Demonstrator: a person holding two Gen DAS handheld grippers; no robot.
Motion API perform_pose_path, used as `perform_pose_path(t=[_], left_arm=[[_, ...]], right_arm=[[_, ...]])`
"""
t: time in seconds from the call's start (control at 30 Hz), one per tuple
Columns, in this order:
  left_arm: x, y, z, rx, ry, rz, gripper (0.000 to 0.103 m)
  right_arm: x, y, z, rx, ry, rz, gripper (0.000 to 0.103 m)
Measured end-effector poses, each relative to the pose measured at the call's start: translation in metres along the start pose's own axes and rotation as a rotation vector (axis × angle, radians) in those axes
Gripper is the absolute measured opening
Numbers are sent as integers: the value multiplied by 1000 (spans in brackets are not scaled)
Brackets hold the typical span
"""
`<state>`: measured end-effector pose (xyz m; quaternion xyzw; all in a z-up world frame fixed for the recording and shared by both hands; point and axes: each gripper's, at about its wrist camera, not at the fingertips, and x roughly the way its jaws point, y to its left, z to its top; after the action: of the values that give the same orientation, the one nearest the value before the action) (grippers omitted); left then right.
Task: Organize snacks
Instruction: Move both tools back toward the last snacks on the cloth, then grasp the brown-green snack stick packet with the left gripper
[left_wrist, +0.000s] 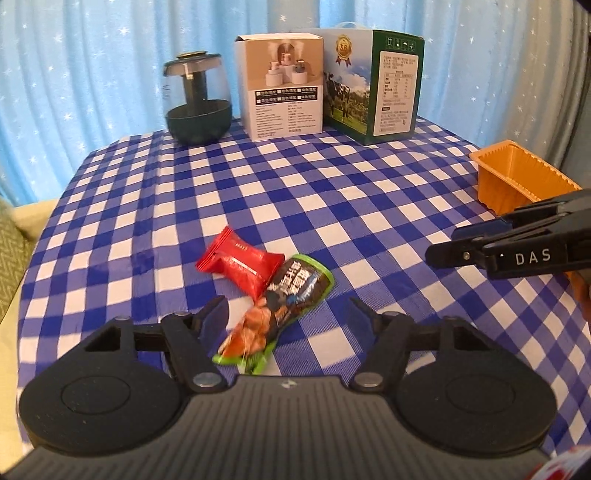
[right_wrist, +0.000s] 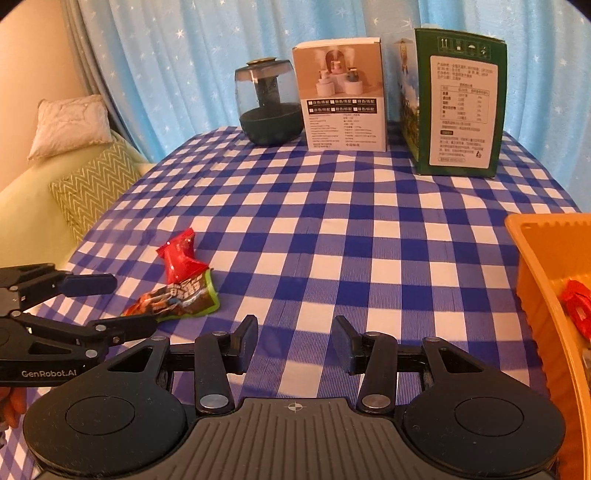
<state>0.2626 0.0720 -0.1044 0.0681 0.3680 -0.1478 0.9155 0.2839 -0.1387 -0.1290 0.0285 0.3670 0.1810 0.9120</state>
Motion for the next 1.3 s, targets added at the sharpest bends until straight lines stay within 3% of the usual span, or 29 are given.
perform_pose_path(t=[0.2,0.33,0.7,0.8,0.9,1.3], left_arm=[[22,7,3,30,38,-24,57],[32,10,2,22,64,-28,41],[44,8,-1,53,106,-34,40],[44,7,0,33,112,-39,30],[43,1,1,27,123,-43,28],[48,-10,1,4,88,-20,26]], right_arm=[[11,-3,4,0,9,-6,45],[13,-5,7,15,10,-4,45],[12,-4,8,26,7,-13,45],[11,-2,8,25,8,-12,45],[11,0,6,16,11,-12,45],[11,-4,7,26,16,-16,45]])
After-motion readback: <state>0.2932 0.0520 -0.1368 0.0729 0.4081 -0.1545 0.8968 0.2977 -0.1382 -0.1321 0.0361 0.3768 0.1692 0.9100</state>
